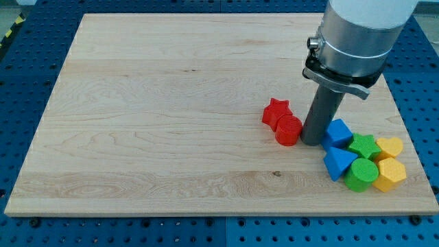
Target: Move the red circle and the red star to the center of the board
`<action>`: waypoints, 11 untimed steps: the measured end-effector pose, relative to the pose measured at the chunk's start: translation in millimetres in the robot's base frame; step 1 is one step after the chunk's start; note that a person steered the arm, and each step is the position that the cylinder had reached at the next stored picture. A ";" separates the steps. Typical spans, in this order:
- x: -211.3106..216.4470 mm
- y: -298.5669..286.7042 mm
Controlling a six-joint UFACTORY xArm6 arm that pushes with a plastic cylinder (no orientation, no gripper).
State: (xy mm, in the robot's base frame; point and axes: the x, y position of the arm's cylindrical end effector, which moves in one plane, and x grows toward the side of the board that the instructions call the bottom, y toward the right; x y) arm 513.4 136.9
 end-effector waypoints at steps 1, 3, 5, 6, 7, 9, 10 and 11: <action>6.5 -7.8; 24.5 -14.4; -5.8 -34.0; -15.4 -34.9; -6.9 -34.9; 6.3 -68.9; -34.0 -60.4; -35.7 -57.7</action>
State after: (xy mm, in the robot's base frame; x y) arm 477.7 79.3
